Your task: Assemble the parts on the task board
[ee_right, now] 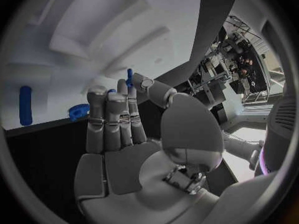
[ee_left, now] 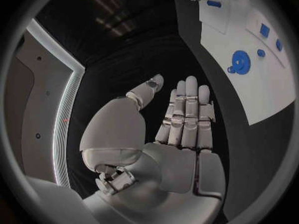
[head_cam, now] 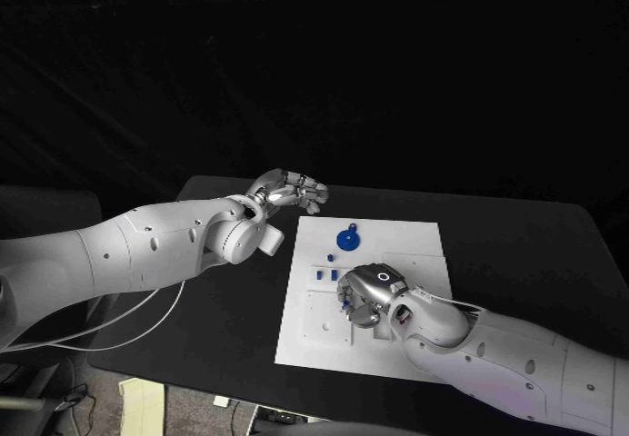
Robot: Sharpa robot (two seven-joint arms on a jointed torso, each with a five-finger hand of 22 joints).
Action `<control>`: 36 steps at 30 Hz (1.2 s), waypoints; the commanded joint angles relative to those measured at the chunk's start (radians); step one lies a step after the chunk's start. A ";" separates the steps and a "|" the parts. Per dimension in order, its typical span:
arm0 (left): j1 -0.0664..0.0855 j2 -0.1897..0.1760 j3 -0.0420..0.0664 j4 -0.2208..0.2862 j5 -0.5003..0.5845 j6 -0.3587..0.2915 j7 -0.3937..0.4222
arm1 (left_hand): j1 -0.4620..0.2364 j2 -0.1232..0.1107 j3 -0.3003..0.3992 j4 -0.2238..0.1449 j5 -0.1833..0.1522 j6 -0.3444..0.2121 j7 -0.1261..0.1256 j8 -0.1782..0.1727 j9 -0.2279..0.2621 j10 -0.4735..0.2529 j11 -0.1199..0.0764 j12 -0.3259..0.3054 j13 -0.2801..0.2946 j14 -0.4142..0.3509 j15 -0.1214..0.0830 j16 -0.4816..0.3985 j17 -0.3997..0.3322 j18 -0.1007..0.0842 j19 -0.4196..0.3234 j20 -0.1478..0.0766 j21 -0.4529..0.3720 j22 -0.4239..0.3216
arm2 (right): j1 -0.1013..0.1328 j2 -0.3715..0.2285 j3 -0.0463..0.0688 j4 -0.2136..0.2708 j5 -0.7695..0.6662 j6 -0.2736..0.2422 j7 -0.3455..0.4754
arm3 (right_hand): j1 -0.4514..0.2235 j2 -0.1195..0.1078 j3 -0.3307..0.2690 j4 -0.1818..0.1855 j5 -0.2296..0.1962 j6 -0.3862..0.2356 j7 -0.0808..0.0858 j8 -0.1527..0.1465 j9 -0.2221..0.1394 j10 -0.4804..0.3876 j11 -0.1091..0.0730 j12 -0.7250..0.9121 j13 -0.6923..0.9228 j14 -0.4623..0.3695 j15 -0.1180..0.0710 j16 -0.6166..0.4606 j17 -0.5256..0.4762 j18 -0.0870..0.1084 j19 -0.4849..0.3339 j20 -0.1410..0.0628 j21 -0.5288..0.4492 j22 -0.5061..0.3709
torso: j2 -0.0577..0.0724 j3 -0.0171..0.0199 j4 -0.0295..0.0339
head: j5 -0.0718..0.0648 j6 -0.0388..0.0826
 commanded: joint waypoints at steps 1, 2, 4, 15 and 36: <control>0.001 0.004 0.001 0.000 0.007 0.004 0.009 | -0.006 0.005 -0.005 -0.001 0.006 -0.007 0.001 0.006 -0.001 -0.001 0.000 0.002 -0.001 0.004 0.000 -0.005 0.001 0.009 0.007 -0.001 -0.007 0.001 | -0.004 -0.001 -0.003 0.005 -0.017 0.008 0.003 | 0.003 0.012 0.002 -0.004 0.004 0.004 0.003 0.006 0.001 0.047 -0.001 -0.002 0.001 -0.002 -0.006 0.003 0.001 0.053 -0.001 -0.006 0.004 0.021 | 0.000 -0.0007 0.0008 | 0.003 -0.006; 0.001 0.003 0.001 0.001 0.007 0.004 0.009 | -0.006 0.005 -0.005 -0.001 0.006 -0.007 0.001 0.006 -0.001 -0.001 0.000 0.002 -0.001 0.004 0.000 -0.006 0.001 0.009 0.007 -0.001 -0.007 0.001 | -0.005 -0.001 -0.003 0.006 -0.015 0.008 0.004 | 0.003 0.012 0.002 -0.004 0.004 0.004 0.003 0.006 0.001 0.047 -0.001 -0.002 0.001 -0.002 -0.006 0.003 0.001 0.053 -0.001 -0.006 0.004 0.021 | 0.000 -0.0008 0.0012 | 0.003 -0.007; 0.001 0.002 0.001 0.001 0.007 0.006 0.008 | -0.006 0.005 -0.005 -0.001 0.006 -0.007 0.001 0.006 -0.001 -0.001 0.000 0.002 -0.001 0.004 0.000 -0.006 0.001 0.009 0.007 -0.001 -0.007 0.001 | -0.007 -0.002 -0.004 0.006 -0.015 0.007 0.004 | 0.003 0.012 0.002 -0.004 0.004 0.004 0.003 0.006 0.001 0.047 -0.001 -0.002 0.001 -0.002 -0.006 0.003 0.001 0.053 -0.001 -0.006 0.004 0.021 | 0.000 -0.0011 0.0008 | 0.003 -0.008; 0.001 0.004 0.001 0.001 0.007 0.008 0.007 | -0.007 0.005 -0.005 -0.001 0.005 -0.008 0.001 0.006 -0.002 -0.002 0.000 0.002 -0.001 0.004 0.000 -0.007 0.003 0.009 0.007 -0.001 -0.007 0.002 | -0.016 0.007 -0.004 -0.002 -0.015 0.001 0.005 | 0.002 0.013 0.002 -0.005 0.005 0.004 0.003 0.006 0.002 0.047 -0.001 -0.003 0.001 -0.002 -0.006 0.003 0.001 0.053 -0.001 -0.006 0.004 0.021 | 0.000 -0.0005 0.0007 | 0.009 -0.012; 0.002 0.006 0.001 0.002 0.007 0.013 0.004 | -0.008 0.004 -0.005 0.000 0.005 -0.009 0.002 0.006 -0.002 -0.002 0.001 0.002 -0.002 0.004 0.000 -0.010 0.006 0.009 0.007 -0.001 -0.009 0.002 | -0.017 0.027 -0.005 -0.022 -0.023 0.035 -0.002 | 0.002 0.014 0.001 -0.006 0.006 0.004 0.003 0.005 0.003 0.047 -0.001 -0.004 0.002 -0.002 -0.006 0.003 0.002 0.053 -0.001 -0.006 0.005 0.021 | 0.000 -0.0008 0.0003 | 0.014 -0.013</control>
